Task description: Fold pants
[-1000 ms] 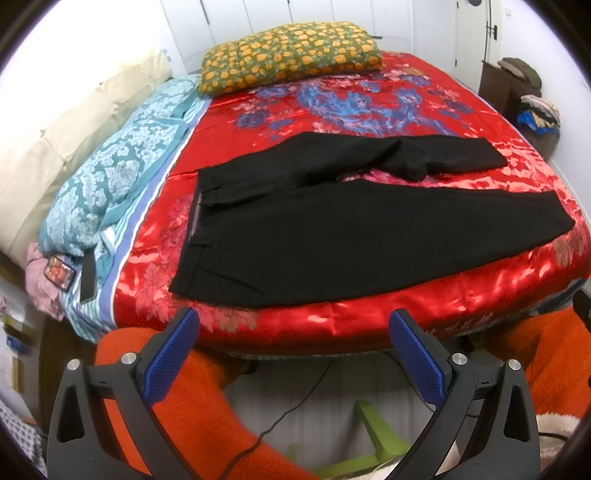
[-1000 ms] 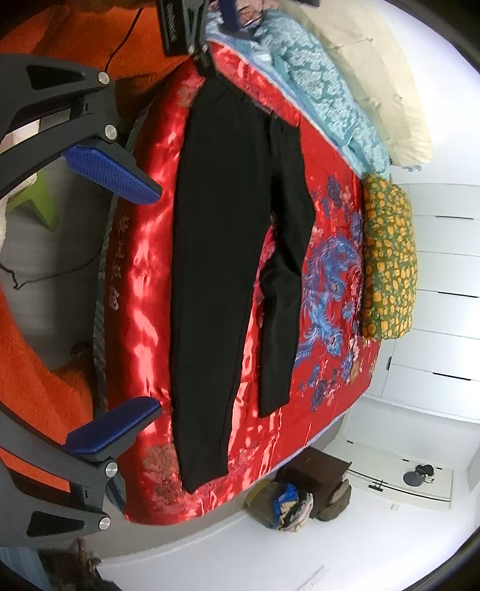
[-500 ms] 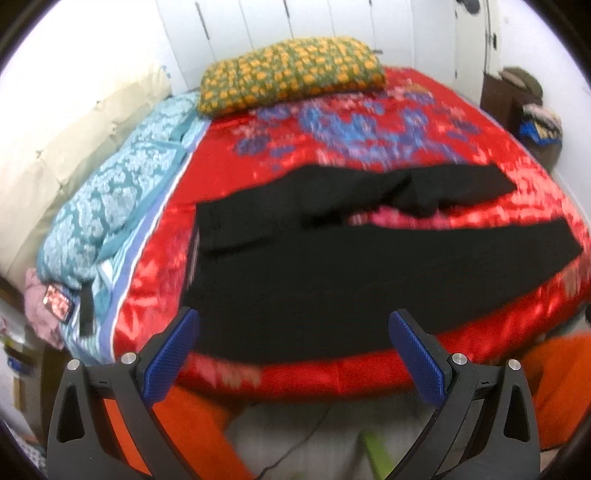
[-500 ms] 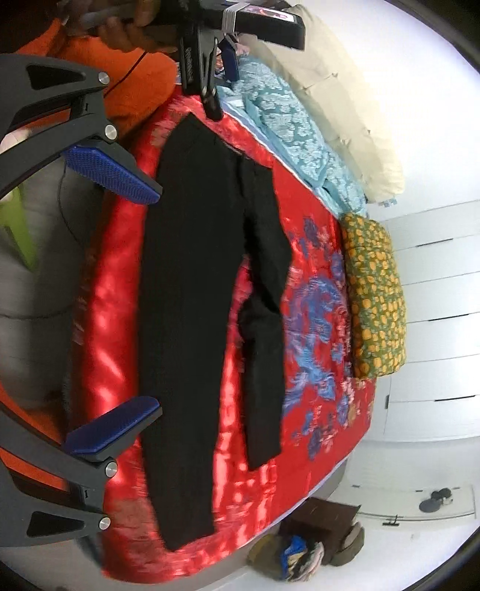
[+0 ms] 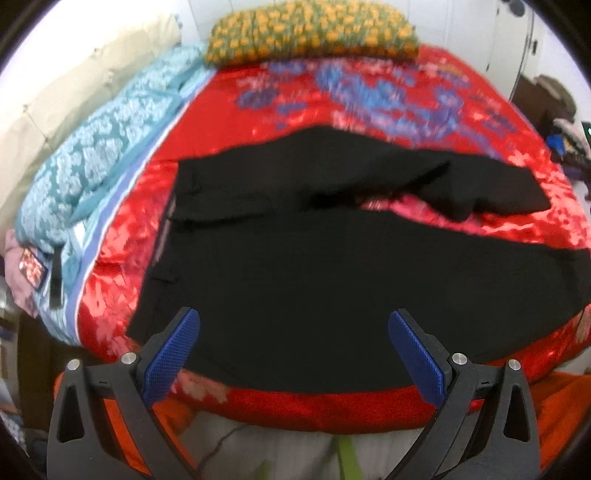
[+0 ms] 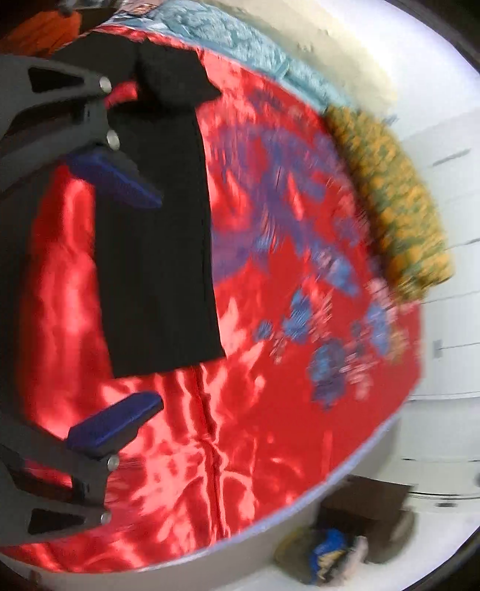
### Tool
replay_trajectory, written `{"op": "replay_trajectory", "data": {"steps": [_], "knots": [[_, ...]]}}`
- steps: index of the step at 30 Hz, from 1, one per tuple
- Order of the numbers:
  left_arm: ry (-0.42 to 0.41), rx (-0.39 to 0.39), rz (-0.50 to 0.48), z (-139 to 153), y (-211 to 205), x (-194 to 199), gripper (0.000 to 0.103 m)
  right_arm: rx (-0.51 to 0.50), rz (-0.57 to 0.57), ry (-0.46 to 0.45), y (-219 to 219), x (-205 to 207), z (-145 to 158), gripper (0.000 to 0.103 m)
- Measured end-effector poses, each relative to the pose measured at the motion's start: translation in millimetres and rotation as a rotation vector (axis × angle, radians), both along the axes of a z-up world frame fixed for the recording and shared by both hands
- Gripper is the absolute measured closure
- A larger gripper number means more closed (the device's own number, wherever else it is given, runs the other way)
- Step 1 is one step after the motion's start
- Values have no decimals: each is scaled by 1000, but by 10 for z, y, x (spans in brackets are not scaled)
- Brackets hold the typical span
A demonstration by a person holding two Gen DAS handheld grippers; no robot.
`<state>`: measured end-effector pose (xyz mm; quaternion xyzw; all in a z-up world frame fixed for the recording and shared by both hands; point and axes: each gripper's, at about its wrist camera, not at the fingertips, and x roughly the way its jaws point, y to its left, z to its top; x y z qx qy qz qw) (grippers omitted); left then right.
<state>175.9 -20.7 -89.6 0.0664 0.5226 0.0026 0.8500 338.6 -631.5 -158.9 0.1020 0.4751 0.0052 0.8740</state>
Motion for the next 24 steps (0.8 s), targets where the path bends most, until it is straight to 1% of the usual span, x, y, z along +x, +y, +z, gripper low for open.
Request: {"op": "replay_trajectory", "data": {"steps": [2,4,5,7,8,9,10,11,12,13,15,16,17,18,20,21,22,24], "knots": [[15,22,-1,-70,-71,81,1,24,12,59,-182,384,-269,18],[23,47,-8,-129,-152,162,1,23,31,102,-281,600,-444,29],[28,58,-12,-163,-197,203,1,24,42,128,-323,724,-559,31],[43,67,-17,-225,-256,263,1,39,63,160,-396,904,-734,38],[53,70,-20,-265,-273,290,1,35,71,174,-399,956,-791,40],[65,74,-23,-316,-304,311,1,28,76,185,-420,1013,-840,44],[74,78,-27,-350,-324,323,1,40,89,198,-404,1064,-895,60],[85,82,-31,-391,-348,335,1,49,112,228,-365,1098,-956,69],[91,84,-34,-413,-364,342,1,11,126,243,-302,1118,-975,84],[92,85,-38,-427,-381,343,1,-42,139,242,-238,1123,-934,88],[79,88,-42,-427,-414,345,1,-124,148,171,-149,1154,-676,89],[67,91,-41,-416,-427,345,1,-181,133,77,-132,1181,-391,89],[54,90,-39,-398,-443,344,1,-210,113,12,-144,1200,-209,89],[44,87,-37,-382,-457,344,1,-262,64,-80,-188,1228,41,90],[28,78,-39,-356,-490,343,1,-315,-22,-181,-268,1284,281,90],[29,77,-46,-359,-516,336,1,-348,-70,-222,-298,1329,350,90],[35,80,-52,-374,-541,325,1,-375,-100,-239,-301,1363,365,89],[52,84,-62,-418,-571,299,1,-427,-145,-235,-306,1447,296,89]]}}
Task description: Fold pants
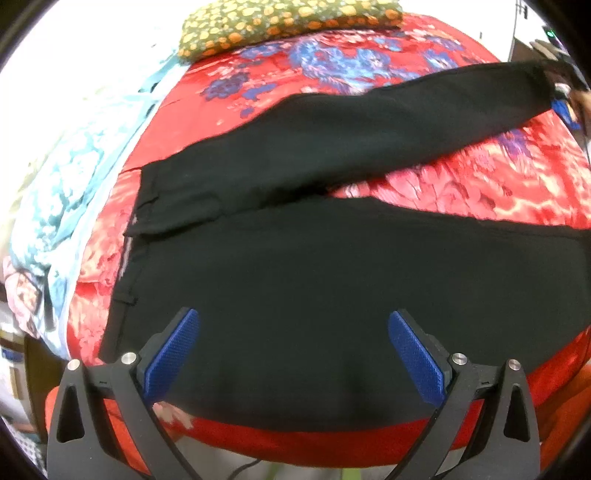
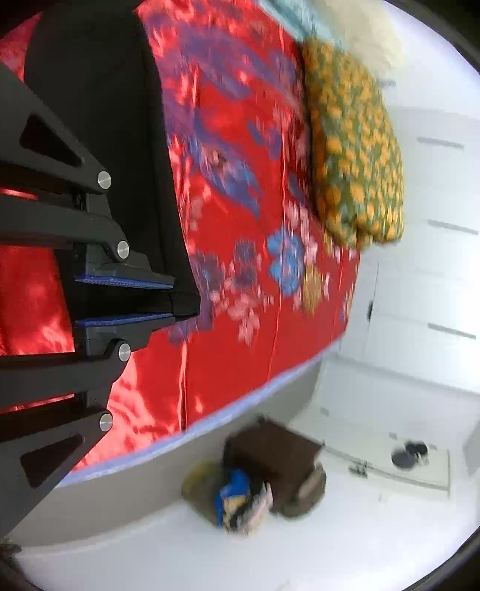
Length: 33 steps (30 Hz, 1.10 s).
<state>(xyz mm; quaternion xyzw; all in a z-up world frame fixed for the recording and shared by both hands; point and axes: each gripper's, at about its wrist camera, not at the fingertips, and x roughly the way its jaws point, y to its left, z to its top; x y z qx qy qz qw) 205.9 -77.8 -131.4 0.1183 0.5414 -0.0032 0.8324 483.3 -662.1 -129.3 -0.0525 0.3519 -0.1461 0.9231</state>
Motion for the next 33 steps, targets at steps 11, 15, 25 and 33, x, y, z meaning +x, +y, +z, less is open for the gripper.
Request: {"op": "replay_trajectory", "data": {"steps": [11,15,25,33], "knots": [[-74,94,21,-326,206,371,1,34,-57,16,372,-314,-293,11],[-91,214,114,-737,545,670,1,130,25,7,737,-1032,-266,11],[-41,20,220,-897,1324,413,0,403,103,155,1879,-3244,-917,1],[-105,46,196,-927,1266,157,0,453,9,144,2425,-3765,-1163,1]]}}
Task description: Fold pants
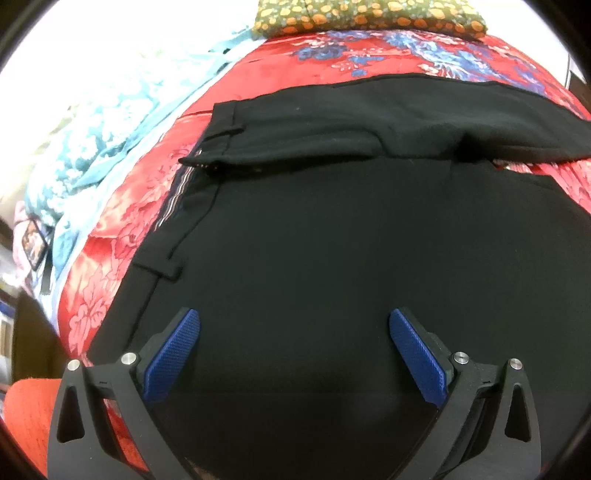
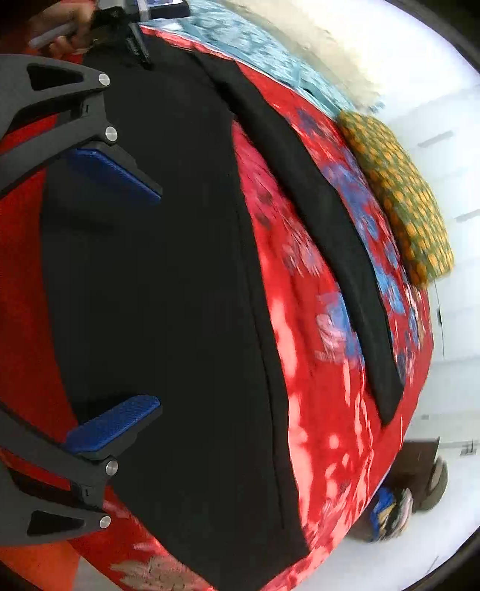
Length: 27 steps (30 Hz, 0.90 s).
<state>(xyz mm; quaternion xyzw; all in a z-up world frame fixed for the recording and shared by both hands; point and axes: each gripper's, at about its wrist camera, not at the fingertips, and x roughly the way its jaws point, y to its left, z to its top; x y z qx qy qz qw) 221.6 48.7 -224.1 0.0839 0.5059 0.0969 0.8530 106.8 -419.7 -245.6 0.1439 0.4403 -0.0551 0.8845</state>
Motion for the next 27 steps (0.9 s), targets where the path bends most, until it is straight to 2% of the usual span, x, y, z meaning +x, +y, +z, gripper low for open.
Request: {"op": "replay_trajectory", "data": {"steps": [3,6,9,16,27], "knots": [[12,-46,-10,-7,54,-53,0,-100,56,29,224,-11,-61,1],[24,-96,-21,-5,173,-83,0,-140,54,73,318,9,-188,1],[20,-100,-37,-13,193,-109,0,-179,49,71,371,-41,-228,1],[10,-100,-36,-15,173,-138,0,-147,47,12,327,-119,-324,0],[-11,-96,-84,-12,179,-254,0,-152,38,30,365,-105,-314,0]]}}
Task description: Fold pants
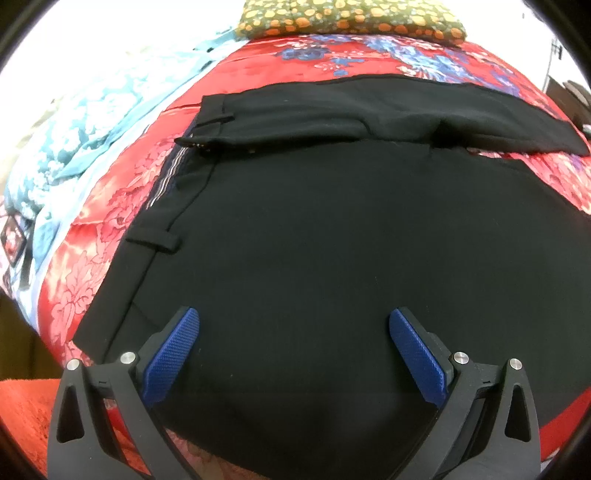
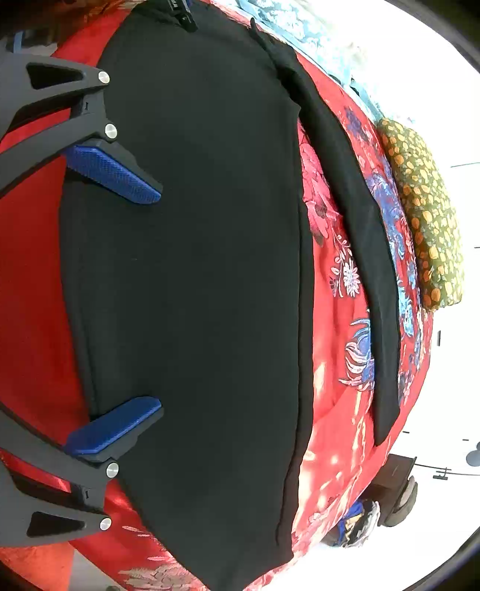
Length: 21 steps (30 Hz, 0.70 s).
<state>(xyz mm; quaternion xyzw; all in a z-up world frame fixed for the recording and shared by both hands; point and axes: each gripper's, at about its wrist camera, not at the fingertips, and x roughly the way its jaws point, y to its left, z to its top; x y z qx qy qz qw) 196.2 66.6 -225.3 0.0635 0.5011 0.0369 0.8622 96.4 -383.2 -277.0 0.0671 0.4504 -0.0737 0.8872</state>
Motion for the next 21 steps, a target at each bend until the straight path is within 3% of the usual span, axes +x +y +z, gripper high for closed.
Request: {"op": "replay_trajectory", "data": {"steps": [21], "knots": [[62,25,-2,-1,-24,36,1,5,9,10,6,-13,0,0]]}}
